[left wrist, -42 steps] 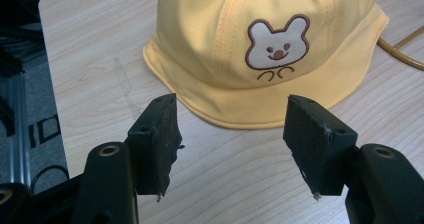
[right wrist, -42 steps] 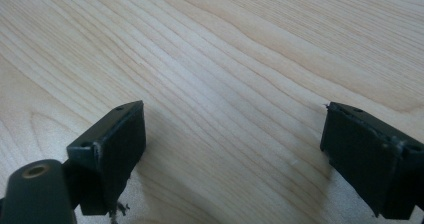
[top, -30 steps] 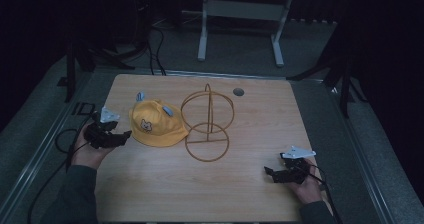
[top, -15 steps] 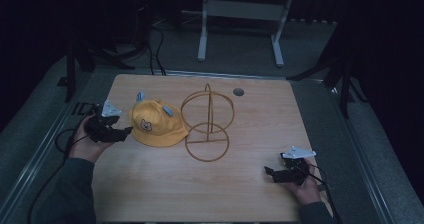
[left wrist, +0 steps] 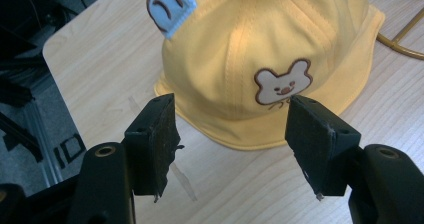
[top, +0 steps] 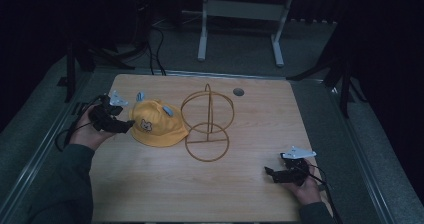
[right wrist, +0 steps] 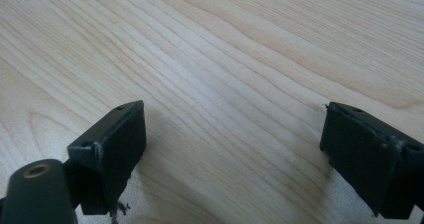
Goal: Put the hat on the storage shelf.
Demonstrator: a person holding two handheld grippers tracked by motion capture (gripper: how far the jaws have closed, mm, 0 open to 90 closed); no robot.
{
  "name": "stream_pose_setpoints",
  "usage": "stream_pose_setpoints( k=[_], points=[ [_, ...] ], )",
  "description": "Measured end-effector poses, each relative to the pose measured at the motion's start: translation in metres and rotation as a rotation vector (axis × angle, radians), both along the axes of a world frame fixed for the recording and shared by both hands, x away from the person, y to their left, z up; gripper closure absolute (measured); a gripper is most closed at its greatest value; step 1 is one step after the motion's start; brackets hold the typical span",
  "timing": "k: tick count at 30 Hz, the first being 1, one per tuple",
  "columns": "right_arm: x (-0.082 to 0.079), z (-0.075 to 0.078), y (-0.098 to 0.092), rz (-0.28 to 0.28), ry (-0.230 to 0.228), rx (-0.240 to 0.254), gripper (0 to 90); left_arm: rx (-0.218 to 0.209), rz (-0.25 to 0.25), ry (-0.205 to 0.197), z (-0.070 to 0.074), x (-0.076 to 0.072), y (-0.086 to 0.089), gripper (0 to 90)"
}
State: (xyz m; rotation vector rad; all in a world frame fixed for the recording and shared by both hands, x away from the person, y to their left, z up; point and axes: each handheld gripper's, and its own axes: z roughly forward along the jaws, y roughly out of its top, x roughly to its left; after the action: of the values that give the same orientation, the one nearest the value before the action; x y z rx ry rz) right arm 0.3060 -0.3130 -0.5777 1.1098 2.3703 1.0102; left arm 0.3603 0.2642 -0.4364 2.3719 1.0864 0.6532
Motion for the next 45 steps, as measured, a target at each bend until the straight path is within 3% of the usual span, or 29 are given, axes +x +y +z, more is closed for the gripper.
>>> stream_pose_setpoints(
  k=[9, 32, 45],
  points=[
    [0.0, 0.0, 0.0, 0.0, 0.001, 0.001, 11.1, -0.004, -0.041, 0.007, 0.01, 0.011, -0.006, 37.4],
    [0.0, 0.0, 0.0, 0.0, 0.001, 0.001, 11.1, -0.045, -0.051, 0.014, 0.03, 0.03, -0.003, 37.8],
    [0.0, 0.0, 0.0, 0.001, 0.0, 0.001, 11.1, -0.032, -0.065, 0.054, 0.033, 0.05, -0.013, 43.7]
  ],
)
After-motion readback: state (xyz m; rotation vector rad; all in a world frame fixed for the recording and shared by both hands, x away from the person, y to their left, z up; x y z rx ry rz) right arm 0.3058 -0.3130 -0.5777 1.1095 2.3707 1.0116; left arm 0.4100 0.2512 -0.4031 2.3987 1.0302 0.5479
